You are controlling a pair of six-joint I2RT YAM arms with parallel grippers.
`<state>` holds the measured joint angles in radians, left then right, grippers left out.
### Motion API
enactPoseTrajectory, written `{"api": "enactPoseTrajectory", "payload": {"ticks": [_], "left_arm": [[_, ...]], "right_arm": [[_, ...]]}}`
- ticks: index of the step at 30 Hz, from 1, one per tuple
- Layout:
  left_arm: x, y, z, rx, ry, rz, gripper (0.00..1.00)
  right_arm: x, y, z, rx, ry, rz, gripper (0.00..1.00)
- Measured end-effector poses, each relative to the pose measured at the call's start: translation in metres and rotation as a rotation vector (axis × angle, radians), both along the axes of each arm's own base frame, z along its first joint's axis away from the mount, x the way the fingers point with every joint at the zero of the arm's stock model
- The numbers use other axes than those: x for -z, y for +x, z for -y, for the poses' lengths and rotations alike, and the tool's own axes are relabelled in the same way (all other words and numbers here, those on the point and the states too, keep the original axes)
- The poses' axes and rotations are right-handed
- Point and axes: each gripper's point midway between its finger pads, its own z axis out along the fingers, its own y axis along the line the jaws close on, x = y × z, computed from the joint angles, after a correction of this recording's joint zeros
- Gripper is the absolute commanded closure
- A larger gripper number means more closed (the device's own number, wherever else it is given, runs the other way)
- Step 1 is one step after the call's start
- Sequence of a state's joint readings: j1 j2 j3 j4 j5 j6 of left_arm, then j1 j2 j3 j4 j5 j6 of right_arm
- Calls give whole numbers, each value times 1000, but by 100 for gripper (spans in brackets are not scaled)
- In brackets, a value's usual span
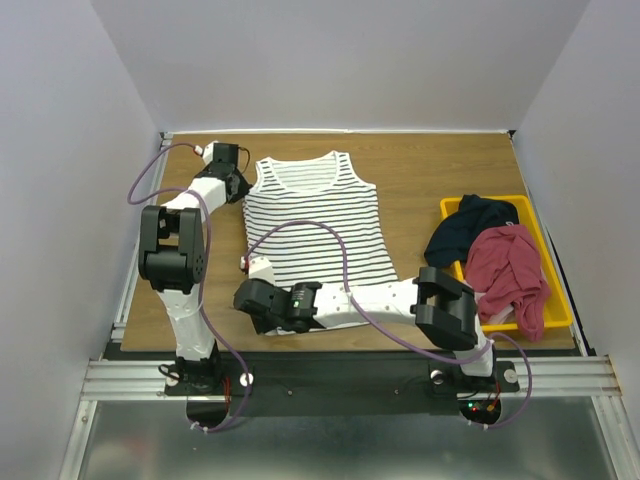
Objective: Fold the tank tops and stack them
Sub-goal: Fold the tank top
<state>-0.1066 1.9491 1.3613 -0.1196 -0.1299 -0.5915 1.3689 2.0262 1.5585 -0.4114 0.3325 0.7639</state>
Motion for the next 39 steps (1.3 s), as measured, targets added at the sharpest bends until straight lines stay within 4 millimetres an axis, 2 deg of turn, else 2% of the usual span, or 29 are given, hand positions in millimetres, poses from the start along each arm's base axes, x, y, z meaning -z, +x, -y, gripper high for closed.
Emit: {"api": "enactPoseTrajectory", "payload": {"ticks": [6,12,17,23,27,33,39], "left_arm": [[-11,6,6,30,-15,19,100],[-20,8,28,82,-31,29,100],[-35,12,55,126,-43,58,100],[-50,21,79,163,-54,91,100],[-44,24,92,180,-56,83,100],[-20,22,109,200,-56,36,100],[-10,21,124,222,-55,19,100]], "right_arm": [[3,3,0,14,12,11,100],[16,3,30,66,-13,19,100],[1,6,48,117,26,35,100],[-17,11,58,168,97,45,100],[-9,15,71,206,100,35,100],[9,13,92,243,76,14,100],[15,11,108,275,80,0,100]]}}
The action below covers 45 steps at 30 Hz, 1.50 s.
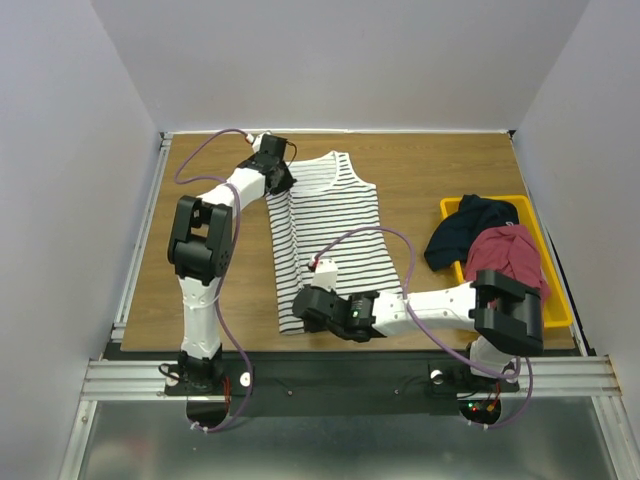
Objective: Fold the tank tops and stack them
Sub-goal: Fold the tank top
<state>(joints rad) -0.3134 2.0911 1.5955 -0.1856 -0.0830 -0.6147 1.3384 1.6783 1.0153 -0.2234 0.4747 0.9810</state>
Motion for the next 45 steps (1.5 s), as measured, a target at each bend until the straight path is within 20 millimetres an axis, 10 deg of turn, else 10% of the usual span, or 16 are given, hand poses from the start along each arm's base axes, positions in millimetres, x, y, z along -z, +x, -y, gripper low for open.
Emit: {"api": "enactPoseTrajectory", "payload": {"ticks": [22,32,45], "left_arm": [[18,2,32,40,1,-18,100],[15,7,41,61,-6,18,53],[-20,4,45,73,-61,90,54]], "right_arm": [[14,4,39,105,18,-27,89],[14,1,48,109,21,-33,62],[-24,37,70,144,72,1,59]]}}
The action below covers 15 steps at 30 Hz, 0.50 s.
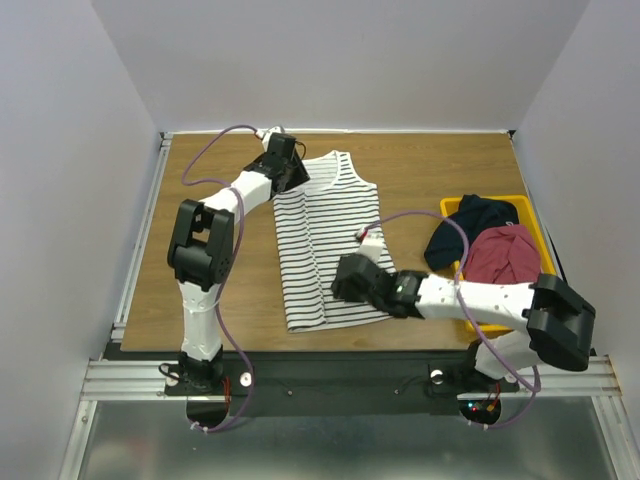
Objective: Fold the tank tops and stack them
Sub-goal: Fold the tank top
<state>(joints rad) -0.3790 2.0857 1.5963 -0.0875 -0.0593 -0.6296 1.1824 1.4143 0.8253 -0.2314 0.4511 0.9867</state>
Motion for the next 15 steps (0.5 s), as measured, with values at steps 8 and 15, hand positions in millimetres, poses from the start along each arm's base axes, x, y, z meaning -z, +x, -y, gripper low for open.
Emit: {"api": "enactPoseTrajectory", "payload": {"ticks": [8,15], "left_arm": [[-61,-63,5,-7,-110,110,66],[-17,-186,100,255,-102,29,65]], "right_arm": [[-48,169,110,292,15,47,59],[-2,279,169,306,-49,-38,61]]}}
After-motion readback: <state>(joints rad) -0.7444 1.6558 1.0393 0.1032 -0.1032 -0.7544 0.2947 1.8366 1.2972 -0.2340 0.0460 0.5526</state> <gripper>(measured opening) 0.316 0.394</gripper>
